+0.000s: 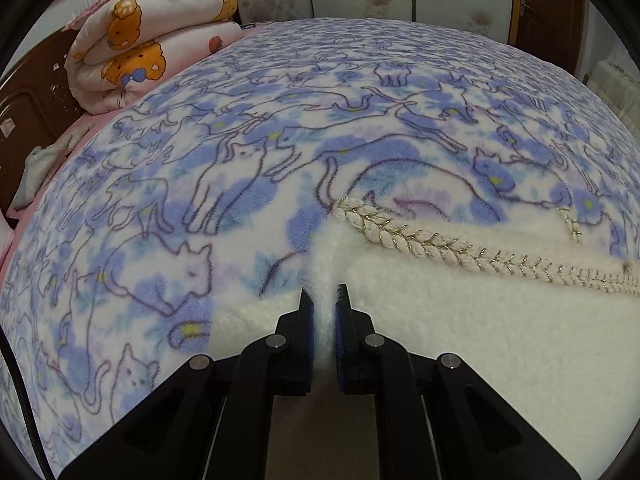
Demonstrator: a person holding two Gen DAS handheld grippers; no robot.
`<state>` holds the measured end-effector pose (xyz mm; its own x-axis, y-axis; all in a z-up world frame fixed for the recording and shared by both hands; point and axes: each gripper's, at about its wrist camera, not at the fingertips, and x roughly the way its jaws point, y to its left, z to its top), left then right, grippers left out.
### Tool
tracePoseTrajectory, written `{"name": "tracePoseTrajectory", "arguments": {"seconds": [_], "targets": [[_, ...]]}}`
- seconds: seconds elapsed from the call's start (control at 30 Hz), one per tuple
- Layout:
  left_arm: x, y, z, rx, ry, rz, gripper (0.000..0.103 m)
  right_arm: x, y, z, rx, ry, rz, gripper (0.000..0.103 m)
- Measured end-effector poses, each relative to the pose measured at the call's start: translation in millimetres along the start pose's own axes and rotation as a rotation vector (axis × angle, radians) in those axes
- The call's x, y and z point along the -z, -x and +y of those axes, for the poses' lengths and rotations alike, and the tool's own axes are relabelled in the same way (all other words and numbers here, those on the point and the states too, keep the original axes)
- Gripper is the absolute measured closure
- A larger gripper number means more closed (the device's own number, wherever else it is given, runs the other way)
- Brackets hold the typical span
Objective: Fold large clothes
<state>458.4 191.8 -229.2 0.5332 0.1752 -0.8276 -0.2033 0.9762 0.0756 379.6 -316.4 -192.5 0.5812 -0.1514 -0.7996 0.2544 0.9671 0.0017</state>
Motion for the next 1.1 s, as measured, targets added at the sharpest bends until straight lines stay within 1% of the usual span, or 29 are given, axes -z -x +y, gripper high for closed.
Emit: {"name": "tracePoseTrajectory", "arguments": {"seconds": [0.07,0.13,0.17,0.2,0.23,0.27,0.3,0.37,0.43,0.47,0.53,0.6,0.67,0.7,0.73,0.77,0.8,0.87,0.93,0.97,1.0,1.03,1.07,1.1], "targets": [[-1.9,-1.5,1.3,0.014,0.002,0.008,0.094,-1.0,-0.4,-1.0,0.003,-0.002,0.01,0.092],[-2.1,2.7,1.4,0.015,-0.006,0.012,0.088,-3.2,3.6,-1.2,0.002,-0.004,0.016,0.086],[-2.4,7.1,1.9,0.002,-0.009,0.014,0.078,-5.0,6.7,-0.7,0.01,-0.007,0.019,0.079],[-2.6,12.6,2.5,-0.01,-0.016,0.013,0.069,-5.5,12.4,-0.2,0.024,-0.007,0.016,0.077],[-1.9,19.7,3.3,-0.018,-0.019,0.006,0.064,-5.3,20.4,1.3,0.039,-0.006,0.004,0.077],[-1.0,28.4,4.6,-0.021,-0.017,-0.009,0.054,-5.2,27.7,3.7,0.054,-0.006,-0.009,0.077],[1.2,39.1,5.6,-0.019,-0.015,-0.033,0.049,-2.9,39.0,8.2,0.067,-0.005,-0.029,0.077],[9.0,64.8,2.6,0.004,-0.011,-0.084,0.048,4.1,61.5,22.6,0.045,0.007,-0.064,0.077],[18.6,84.3,-3.0,0.047,-0.008,-0.107,0.047,15.4,83.6,48.0,-0.029,0.044,-0.086,0.077],[26.8,94.5,-10.3,0.092,-0.006,-0.113,0.047,21.3,91.8,63.9,-0.069,0.073,-0.091,0.077],[38.5,103.5,-26.3,0.157,-0.015,-0.096,0.047,30.2,98.1,98.0,-0.119,0.141,-0.079,0.077],[47.5,99.8,-45.2,0.19,-0.029,-0.051,0.047,36.6,93.0,133.6,-0.153,0.198,-0.046,0.077],[55.0,87.4,-62.1,0.191,-0.04,-0.007,0.047,39.6,80.4,159.4,-0.187,0.214,-0.008,0.077],[57.3,81.9,-67.3,0.176,-0.041,-0.004,0.047,40.8,72.9,167.6,-0.194,0.214,0.009,0.077],[60.0,79.8,-70.6,0.162,-0.043,-0.026,0.046,40.4,63.7,174.0,-0.185,0.219,0.019,0.077],[60.3,78.3,-72.0,0.156,-0.052,-0.053,0.042,38.6,54.9,176.0,-0.157,0.222,0.021,0.077],[60.0,76.1,-72.4,0.152,-0.065,-0.067,0.035,35.7,49.0,173.2,-0.14,0.215,0.016,0.077],[54.2,68.3,-63.4,0.144,-0.076,-0.076,0.025,26.5,41.0,156.5,-0.107,0.176,0.001,0.08],[47.1,56.2,-46.9,0.149,-0.061,-0.061,0.021,16.2,32.0,130.1,-0.031,0.137,-0.012,0.08],[43.7,51.1,-38.7,0.16,-0.046,-0.05,0.016,11.7,26.2,113.7,0.025,0.131,-0.019,0.08],[40.7,45.5,-26.5,0.171,-0.022,-0.038,0.013,8.8,20.2,94.3,0.073,0.122,-0.021,0.079],[39.0,41.1,-14.3,0.18,0.001,-0.033,0.013,7.2,17.1,74.6,0.089,0.102,-0.019,0.074],[36.7,37.1,-4.0,0.201,0.018,-0.027,0.013,5.7,16.4,52.1,0.1,0.063,-0.022,0.063],[34.5,34.3,3.5,0.235,0.028,-0.02,0.013,5.1,16.4,34.1,0.122,0.032,-0.02,0.068]]}}
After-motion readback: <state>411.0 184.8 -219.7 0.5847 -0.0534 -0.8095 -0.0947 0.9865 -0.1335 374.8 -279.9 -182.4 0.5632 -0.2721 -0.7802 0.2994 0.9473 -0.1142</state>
